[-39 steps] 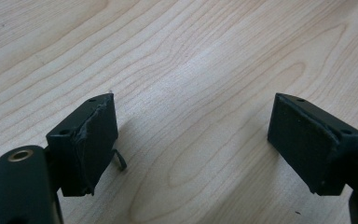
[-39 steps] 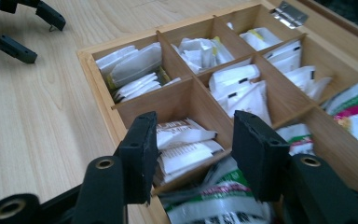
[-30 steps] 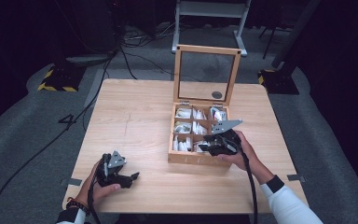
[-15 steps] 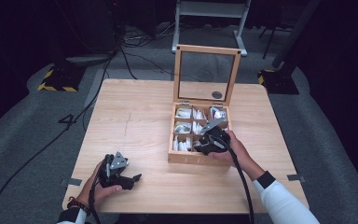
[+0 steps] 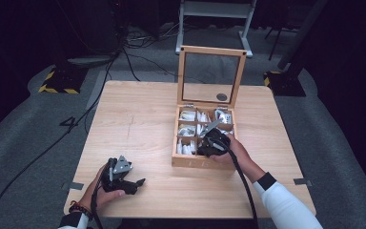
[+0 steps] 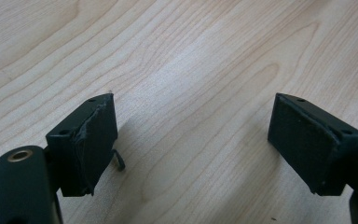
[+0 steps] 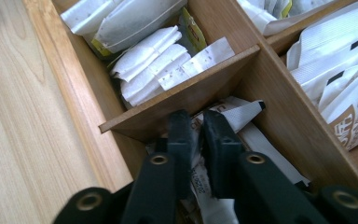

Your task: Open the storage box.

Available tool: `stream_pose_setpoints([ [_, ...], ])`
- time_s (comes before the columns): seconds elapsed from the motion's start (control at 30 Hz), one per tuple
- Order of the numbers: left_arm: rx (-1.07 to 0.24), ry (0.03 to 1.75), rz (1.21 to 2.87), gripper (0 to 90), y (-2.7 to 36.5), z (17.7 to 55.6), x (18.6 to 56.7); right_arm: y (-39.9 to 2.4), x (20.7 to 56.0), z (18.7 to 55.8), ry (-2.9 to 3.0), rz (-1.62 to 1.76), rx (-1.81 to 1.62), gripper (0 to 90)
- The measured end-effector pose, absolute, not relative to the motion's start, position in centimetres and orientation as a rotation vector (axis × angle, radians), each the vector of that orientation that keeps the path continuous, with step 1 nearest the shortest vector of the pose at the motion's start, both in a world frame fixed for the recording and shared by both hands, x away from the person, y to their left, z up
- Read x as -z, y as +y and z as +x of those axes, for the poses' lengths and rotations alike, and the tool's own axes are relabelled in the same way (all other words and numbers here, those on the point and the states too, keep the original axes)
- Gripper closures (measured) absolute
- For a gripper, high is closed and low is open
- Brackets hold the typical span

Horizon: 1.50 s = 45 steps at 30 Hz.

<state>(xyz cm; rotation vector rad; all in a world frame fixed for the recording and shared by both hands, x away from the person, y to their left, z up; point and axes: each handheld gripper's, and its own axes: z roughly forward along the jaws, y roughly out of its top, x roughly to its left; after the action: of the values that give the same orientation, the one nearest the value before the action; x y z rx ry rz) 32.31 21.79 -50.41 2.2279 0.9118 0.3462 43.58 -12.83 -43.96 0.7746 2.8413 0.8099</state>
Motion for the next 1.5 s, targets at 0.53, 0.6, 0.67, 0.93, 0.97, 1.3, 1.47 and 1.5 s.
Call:
stream_pose_setpoints([
  [0.53,-0.346,0.91,2.229,16.1,21.8,32.3,50.4,-14.9,42.8,43.2,2.756,0.768,-0.999,90.0],
  [0.6,-0.345,0.908,2.23,16.1,21.8,32.3,50.4,-15.2,42.5,43.1,2.743,0.758,-1.023,90.0],
  [0.67,-0.345,0.907,2.231,16.1,21.8,32.4,50.4,-15.5,42.3,42.9,2.731,0.75,-1.048,90.0],
  [0.93,-0.339,0.896,2.235,16.1,21.9,32.4,50.4,-17.0,41.2,42.5,2.663,0.725,-1.143,90.0],
  [0.97,-0.339,0.895,2.235,16.0,21.9,32.5,50.4,-17.1,41.1,42.5,2.659,0.722,-1.148,90.0],
  [1.3,-0.328,0.856,2.249,14.5,21.8,33.2,50.4,-18.4,40.8,42.7,2.622,0.726,-1.193,90.0],
  [1.47,-0.327,0.856,2.25,14.5,21.8,33.3,50.4,-19.3,40.3,42.8,2.587,0.726,-1.244,90.0],
  [1.5,-0.327,0.856,2.249,14.6,21.8,33.3,50.4,-19.5,40.1,42.8,2.582,0.725,-1.252,90.0],
])
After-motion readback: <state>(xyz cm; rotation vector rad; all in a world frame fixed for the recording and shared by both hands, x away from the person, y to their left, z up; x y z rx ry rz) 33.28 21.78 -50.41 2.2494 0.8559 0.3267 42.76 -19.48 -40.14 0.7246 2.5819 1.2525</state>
